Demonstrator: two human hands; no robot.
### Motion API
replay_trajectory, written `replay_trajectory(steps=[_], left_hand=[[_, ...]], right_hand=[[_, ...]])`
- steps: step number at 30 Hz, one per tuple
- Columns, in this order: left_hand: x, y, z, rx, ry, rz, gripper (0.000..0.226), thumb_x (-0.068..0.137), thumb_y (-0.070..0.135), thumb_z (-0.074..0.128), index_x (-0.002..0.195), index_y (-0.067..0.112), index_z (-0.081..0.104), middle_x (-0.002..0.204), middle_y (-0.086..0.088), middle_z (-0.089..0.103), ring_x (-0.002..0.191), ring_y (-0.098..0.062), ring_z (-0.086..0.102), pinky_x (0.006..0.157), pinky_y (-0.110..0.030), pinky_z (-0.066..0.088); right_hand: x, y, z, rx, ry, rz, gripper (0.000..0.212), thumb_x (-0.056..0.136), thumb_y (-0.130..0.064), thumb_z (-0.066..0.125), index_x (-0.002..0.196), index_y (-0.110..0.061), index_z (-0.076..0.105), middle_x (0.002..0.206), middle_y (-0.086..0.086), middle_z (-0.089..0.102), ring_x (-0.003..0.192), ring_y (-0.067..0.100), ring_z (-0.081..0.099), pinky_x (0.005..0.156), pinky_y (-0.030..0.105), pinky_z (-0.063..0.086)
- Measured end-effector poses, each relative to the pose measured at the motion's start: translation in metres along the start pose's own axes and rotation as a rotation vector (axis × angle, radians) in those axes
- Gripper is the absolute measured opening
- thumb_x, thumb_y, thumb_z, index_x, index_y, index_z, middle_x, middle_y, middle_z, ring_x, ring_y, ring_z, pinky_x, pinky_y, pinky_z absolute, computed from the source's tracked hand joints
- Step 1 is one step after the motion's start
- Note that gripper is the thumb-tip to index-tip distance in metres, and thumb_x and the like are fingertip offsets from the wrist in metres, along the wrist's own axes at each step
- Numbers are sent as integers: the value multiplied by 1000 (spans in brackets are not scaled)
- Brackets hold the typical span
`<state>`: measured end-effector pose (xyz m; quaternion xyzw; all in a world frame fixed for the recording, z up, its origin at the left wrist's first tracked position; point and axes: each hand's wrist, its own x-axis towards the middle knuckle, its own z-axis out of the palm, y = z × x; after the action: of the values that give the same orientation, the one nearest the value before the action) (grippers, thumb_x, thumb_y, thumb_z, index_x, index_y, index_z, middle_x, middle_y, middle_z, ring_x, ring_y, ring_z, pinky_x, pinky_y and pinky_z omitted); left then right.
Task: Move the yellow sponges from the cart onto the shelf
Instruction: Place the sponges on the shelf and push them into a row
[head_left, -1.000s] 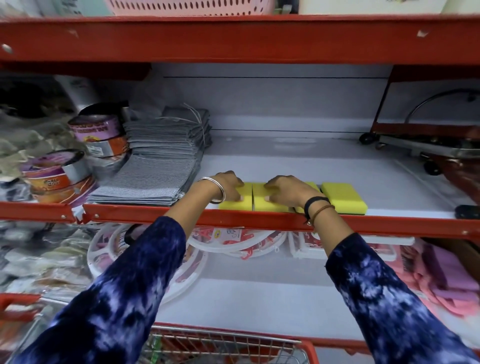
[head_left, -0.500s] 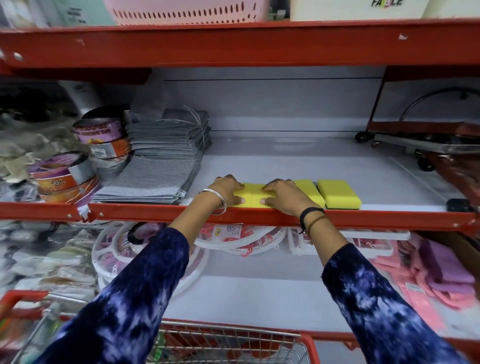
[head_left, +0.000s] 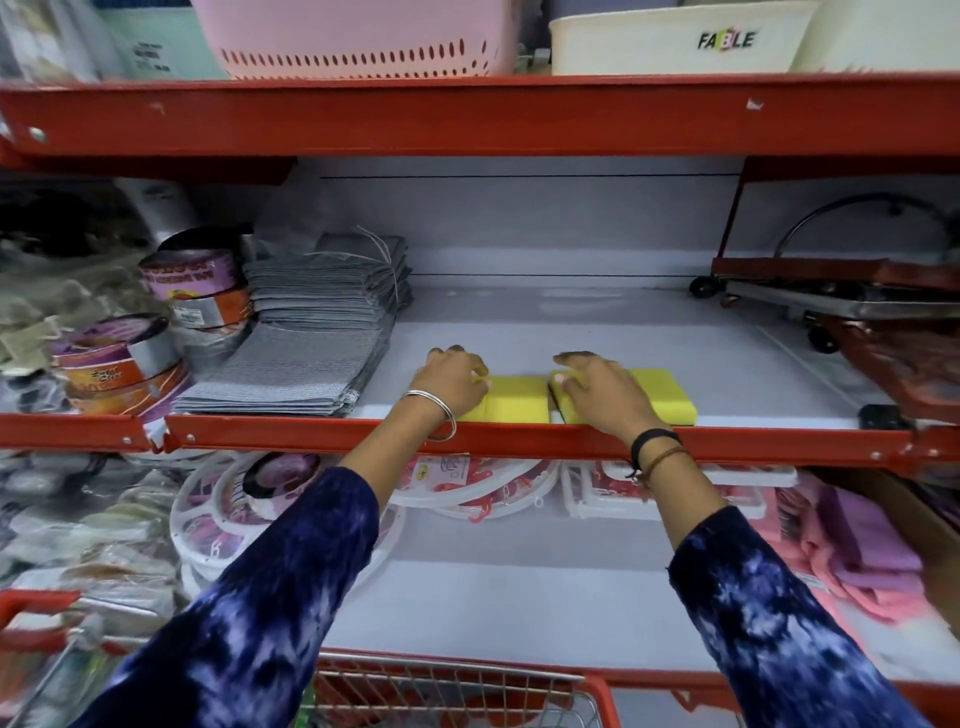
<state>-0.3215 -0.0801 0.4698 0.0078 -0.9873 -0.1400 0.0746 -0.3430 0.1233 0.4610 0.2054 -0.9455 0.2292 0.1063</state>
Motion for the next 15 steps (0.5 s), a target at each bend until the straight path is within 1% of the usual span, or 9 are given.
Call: replay_trajectory(steps=[2,4,6,8,11,13,15], left_hand=[[2,19,4,-46,88,69,34,90,26,54,121,15,61,133,-13,54,125,-33,44,108,-45,36],[7,42,10,-60,82,137,36,90,28,53,124,16,60,136,-10,53,126,-31,46,108,-45,37],[15,65,17,-65,15,171,40,91,33,53,129,18,56,141,-8,49,129,-30,44,108,-44,37],[23,81,26,-22,-65,187,48,91,40,52,135,19,50,146,-6,45,133,-28,42,109,-44,35],[35,93,37,91,-169,179,61,86,50,54,139,22,43,149,-5,41,137,-26,37,112,-44,32],[40,91,40,130,-223,159,64,84,54,55,140,24,42,150,-3,39,141,-24,30,115,-47,24],[42,86,41,127,-265,157,63,84,55,54,139,27,42,153,2,35,146,-20,17,117,-52,8]], right_hand=[[-3,25,-12,-34,39,74,38,94,-19,49,132,-17,54,141,7,54,126,29,52,106,38,40],[-5,47,-21,-83,40,163,39,94,-18,47,133,-18,54,143,5,51,129,29,49,106,39,37],[-8,64,-26,-104,-3,245,43,93,-15,45,136,-20,51,146,6,49,131,31,46,108,41,36],[-9,74,-28,-81,-80,302,47,92,-12,42,138,-20,48,146,10,47,133,33,43,109,43,37],[-9,81,-27,-16,-140,292,47,92,-8,40,138,-15,48,147,14,45,135,34,40,112,43,36],[-9,82,-26,2,-152,266,46,92,-7,41,137,-14,49,149,12,42,137,32,37,114,41,33],[-8,81,-24,9,-163,239,47,92,-6,41,137,-13,49,151,9,40,139,32,34,117,39,29]])
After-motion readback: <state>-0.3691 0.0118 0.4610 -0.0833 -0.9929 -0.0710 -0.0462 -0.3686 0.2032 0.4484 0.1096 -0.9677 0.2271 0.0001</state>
